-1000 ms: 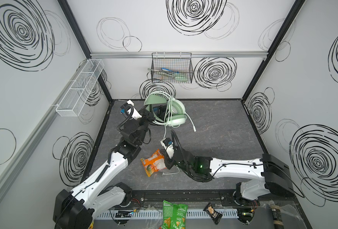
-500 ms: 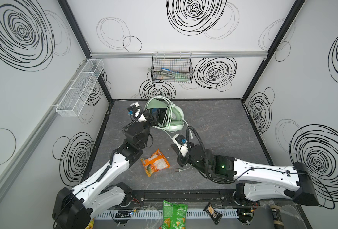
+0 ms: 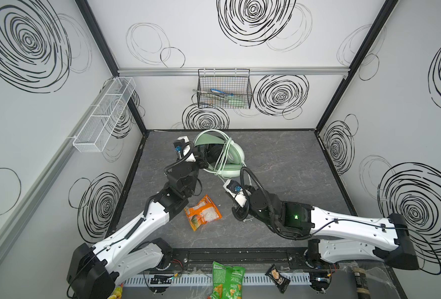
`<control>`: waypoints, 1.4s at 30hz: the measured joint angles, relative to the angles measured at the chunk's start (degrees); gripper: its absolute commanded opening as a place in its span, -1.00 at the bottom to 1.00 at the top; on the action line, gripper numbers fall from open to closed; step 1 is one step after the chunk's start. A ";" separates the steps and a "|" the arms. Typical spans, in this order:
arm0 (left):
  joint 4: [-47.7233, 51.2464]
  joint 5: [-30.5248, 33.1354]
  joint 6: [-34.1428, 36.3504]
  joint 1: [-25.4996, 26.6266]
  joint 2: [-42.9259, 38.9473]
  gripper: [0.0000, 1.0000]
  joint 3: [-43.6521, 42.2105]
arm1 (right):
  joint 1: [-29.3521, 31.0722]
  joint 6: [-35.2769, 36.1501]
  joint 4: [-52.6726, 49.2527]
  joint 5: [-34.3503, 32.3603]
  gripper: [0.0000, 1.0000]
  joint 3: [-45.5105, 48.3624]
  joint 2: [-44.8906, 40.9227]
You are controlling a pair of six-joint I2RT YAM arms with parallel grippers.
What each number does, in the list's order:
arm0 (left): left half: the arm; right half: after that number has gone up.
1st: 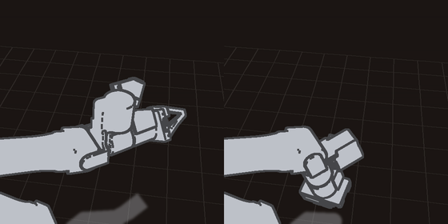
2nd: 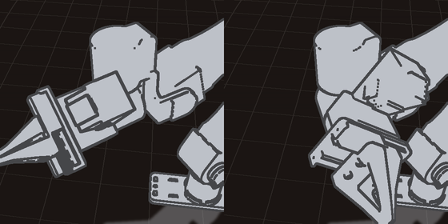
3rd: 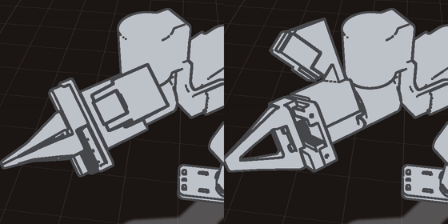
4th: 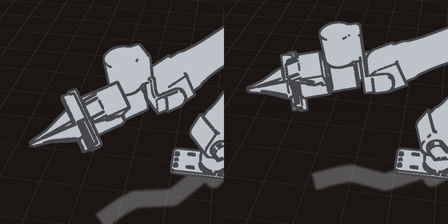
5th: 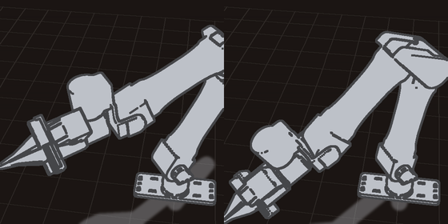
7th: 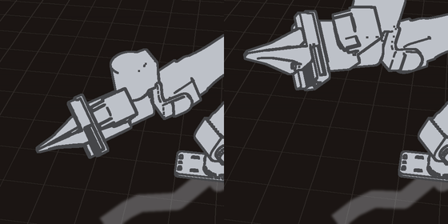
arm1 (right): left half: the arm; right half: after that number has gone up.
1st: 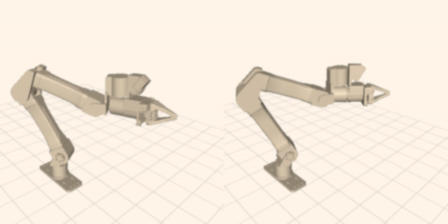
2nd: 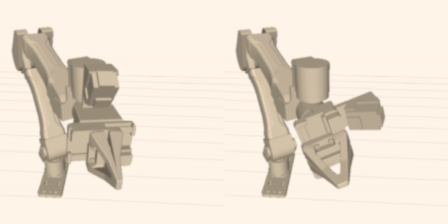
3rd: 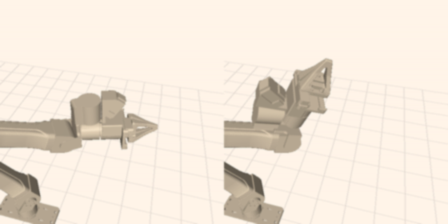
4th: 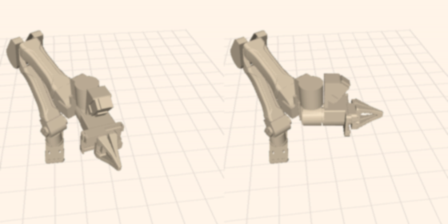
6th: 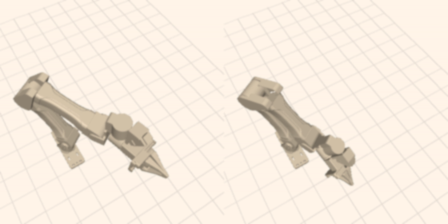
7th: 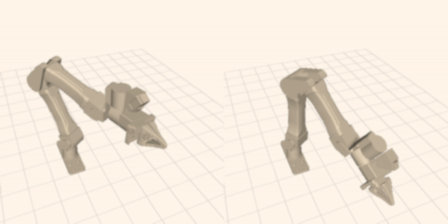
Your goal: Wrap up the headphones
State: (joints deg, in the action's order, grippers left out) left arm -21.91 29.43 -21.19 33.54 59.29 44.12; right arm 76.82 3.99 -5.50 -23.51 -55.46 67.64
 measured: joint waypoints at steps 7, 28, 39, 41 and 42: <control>2.14 -5.64 -12.13 -2.99 0.55 -1.00 -0.66 | 1.60 0.33 2.32 1.90 -1.00 -4.59 6.99; 2.12 -15.23 -23.89 -5.81 -0.94 -1.00 -3.54 | 3.58 1.64 1.95 3.98 -1.00 -14.84 14.88; 2.58 -6.84 -8.74 -2.01 -3.96 -1.00 -3.52 | 3.37 2.29 -6.82 0.20 -1.00 -14.84 5.88; 2.64 -4.74 -4.94 -0.79 -4.04 -1.00 -3.28 | 3.23 2.58 -8.37 -0.20 -0.99 -14.84 5.14; 2.71 -3.56 -2.97 -0.22 -4.15 -1.00 -3.23 | 3.10 2.78 -9.33 -0.35 -0.98 -14.82 4.79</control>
State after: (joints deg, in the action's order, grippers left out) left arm -19.20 25.87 -24.16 33.32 55.13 40.88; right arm 79.92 6.76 -14.83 -23.86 -70.28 72.42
